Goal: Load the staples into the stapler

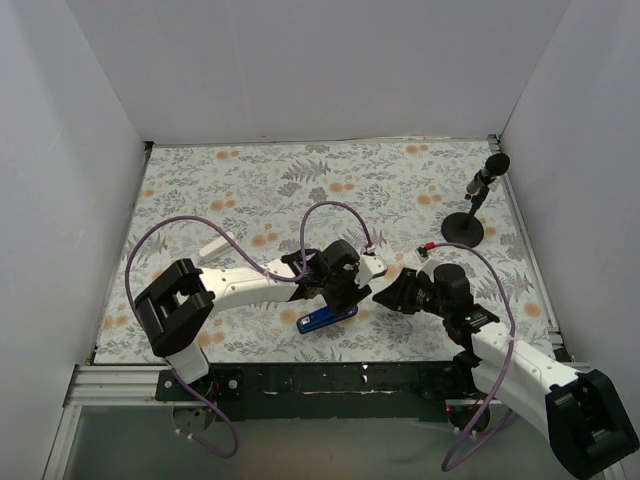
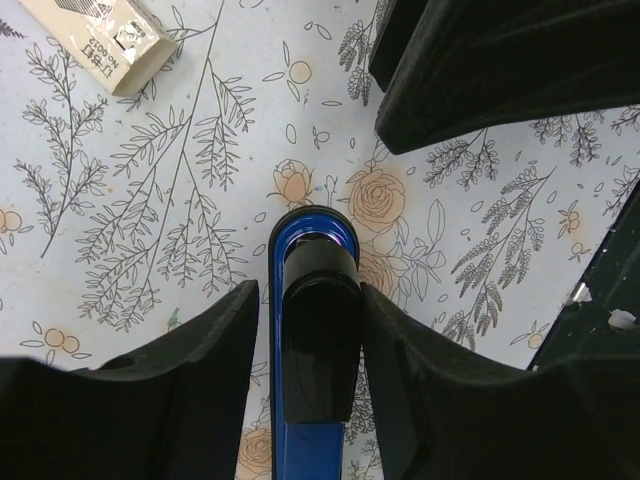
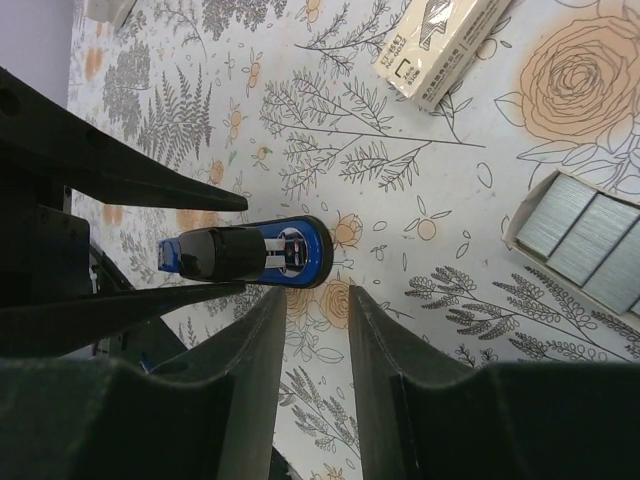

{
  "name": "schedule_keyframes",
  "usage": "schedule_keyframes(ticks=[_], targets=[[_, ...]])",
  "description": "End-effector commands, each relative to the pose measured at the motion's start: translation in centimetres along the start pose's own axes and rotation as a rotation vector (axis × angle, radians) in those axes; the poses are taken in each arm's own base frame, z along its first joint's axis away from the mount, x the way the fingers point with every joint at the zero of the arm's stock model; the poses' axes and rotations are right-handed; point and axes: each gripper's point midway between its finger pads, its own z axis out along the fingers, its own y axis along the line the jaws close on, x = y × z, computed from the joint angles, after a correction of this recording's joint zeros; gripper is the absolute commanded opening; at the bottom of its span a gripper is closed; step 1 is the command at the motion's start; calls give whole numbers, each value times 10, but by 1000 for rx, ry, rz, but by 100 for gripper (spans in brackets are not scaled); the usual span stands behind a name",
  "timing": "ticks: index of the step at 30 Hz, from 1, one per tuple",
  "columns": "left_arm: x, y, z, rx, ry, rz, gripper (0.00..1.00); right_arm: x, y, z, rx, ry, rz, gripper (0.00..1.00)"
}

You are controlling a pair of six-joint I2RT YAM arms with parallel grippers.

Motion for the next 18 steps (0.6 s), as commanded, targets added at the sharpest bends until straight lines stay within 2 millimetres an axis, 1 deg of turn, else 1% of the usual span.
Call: schedule_keyframes(ticks=[1, 2, 4, 5, 6, 8, 9, 11, 12, 14, 15, 17, 18], targets=[[-1, -7, -1, 35, -9, 16, 37, -5, 16, 7, -80, -25, 2, 38], [0, -9, -2, 42, -8, 17, 35, -3, 16, 8, -82, -18, 5, 38], [1, -10, -3, 51, -13, 21, 28, 1, 16, 11, -84, -1, 17, 38], [2, -12, -5, 58, -17, 21, 18, 1, 18, 13, -93, -3, 15, 38], [0, -13, -5, 65, -28, 25, 15, 4, 18, 15, -93, 9, 25, 38], [-4, -17, -10, 84, -54, 33, 14, 3, 21, 17, -111, 4, 25, 37], [-3, -18, -10, 87, -60, 36, 12, 8, 20, 19, -110, 19, 30, 37], [-4, -18, -13, 89, -79, 36, 8, 9, 21, 21, -114, 21, 33, 36], [-7, -19, -15, 89, -95, 41, 4, 11, 21, 23, -113, 28, 36, 34], [-8, -19, -17, 88, -107, 40, 4, 12, 21, 26, -110, 34, 41, 33], [-13, -19, -20, 86, -131, 44, 1, 15, 19, 28, -102, 47, 45, 33], [-12, -20, -22, 86, -145, 42, 1, 16, 18, 31, -93, 49, 49, 31], [-16, -19, -23, 83, -166, 42, 0, 18, 18, 32, -96, 55, 52, 27]])
